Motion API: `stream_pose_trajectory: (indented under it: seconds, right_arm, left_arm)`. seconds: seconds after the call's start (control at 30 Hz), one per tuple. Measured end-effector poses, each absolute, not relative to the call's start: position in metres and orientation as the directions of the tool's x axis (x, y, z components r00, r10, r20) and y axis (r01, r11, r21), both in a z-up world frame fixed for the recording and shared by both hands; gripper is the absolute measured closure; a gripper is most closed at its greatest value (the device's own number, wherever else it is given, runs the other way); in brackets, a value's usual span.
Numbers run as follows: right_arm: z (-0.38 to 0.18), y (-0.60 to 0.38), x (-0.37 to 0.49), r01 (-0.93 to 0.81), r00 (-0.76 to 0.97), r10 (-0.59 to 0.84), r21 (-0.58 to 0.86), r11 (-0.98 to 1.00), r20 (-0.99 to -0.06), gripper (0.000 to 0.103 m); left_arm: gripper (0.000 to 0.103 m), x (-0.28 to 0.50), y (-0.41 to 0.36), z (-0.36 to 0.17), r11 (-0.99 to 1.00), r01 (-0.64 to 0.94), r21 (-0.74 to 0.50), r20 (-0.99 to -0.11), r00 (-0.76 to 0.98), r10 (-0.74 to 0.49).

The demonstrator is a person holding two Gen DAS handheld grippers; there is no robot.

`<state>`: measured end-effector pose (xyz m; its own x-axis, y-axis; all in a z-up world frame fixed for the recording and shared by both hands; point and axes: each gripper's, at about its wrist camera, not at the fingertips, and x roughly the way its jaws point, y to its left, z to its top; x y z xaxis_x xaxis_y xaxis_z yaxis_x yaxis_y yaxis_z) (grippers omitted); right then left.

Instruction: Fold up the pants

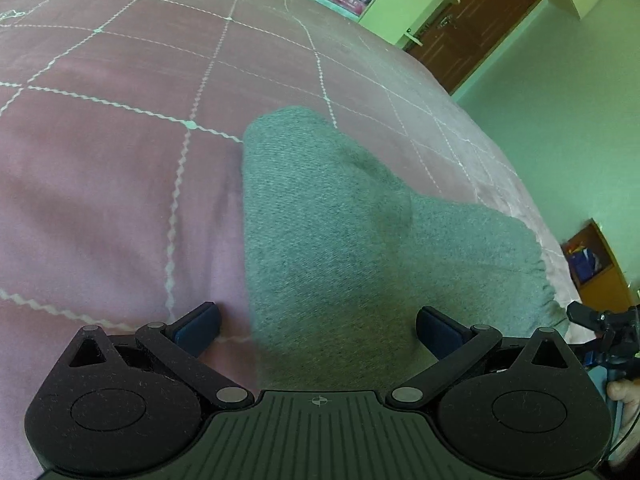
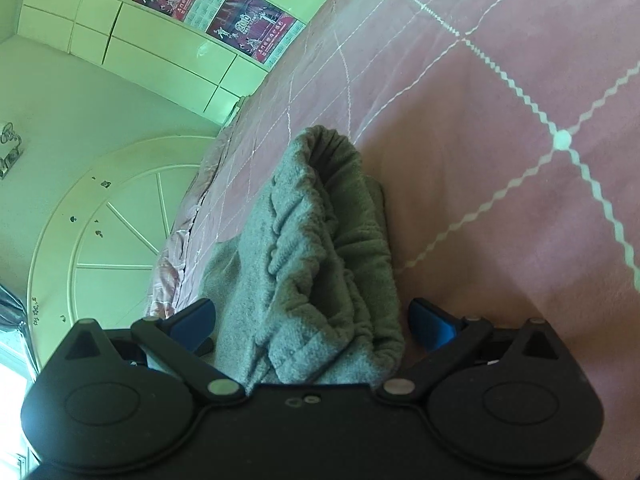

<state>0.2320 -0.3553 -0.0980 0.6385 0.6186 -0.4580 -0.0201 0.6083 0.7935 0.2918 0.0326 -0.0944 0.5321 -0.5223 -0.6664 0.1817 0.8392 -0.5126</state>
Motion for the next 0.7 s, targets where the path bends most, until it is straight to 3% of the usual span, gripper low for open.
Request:
stream_pose_trajectory:
  seconds: [0.27, 0.47, 0.53, 0.57, 0.6, 0.63, 0.7]
  right_arm:
    - [-0.103, -0.364, 0.235, -0.035, 0.641, 0.637, 0.813, 0.581, -0.427, 0.005]
    - [-0.104, -0.356, 0.249, -0.048, 0.622, 0.661, 0.823, 0.566, -0.419, 0.009]
    - [-0.109, -0.359, 0.254, -0.043, 0.619, 0.679, 0.846, 0.531, -0.394, 0.015]
    - [-0.11, -0.361, 0.256, -0.035, 0.612, 0.679, 0.844, 0.535, -0.405, 0.024]
    - [-0.109, -0.36, 0.258, -0.04, 0.598, 0.678, 0.829, 0.557, -0.427, 0.029]
    - [-0.109, -0.357, 0.261, -0.047, 0.583, 0.678, 0.814, 0.579, -0.448, 0.031]
    - [-0.108, -0.35, 0.265, -0.046, 0.57, 0.665, 0.79, 0.612, -0.482, 0.058]
  left_arm:
    - [0.001, 0.297, 0.029, -0.1, 0.762, 0.238, -0.603, -0.592, 0.507, -0.627]
    - [0.016, 0.308, 0.056, -0.116, 0.636, 0.193, -0.747, -0.495, 0.478, -0.726]
    - [0.027, 0.314, 0.068, -0.129, 0.572, 0.173, -0.802, -0.441, 0.475, -0.762]
    - [0.04, 0.317, 0.075, -0.136, 0.551, 0.145, -0.822, -0.43, 0.477, -0.767]
    - [0.047, 0.319, 0.079, -0.141, 0.534, 0.12, -0.837, -0.424, 0.474, -0.771]
    - [0.047, 0.321, 0.08, -0.143, 0.521, 0.118, -0.845, -0.415, 0.47, -0.779]
    - [0.047, 0.323, 0.069, -0.14, 0.549, 0.142, -0.824, -0.439, 0.453, -0.776]
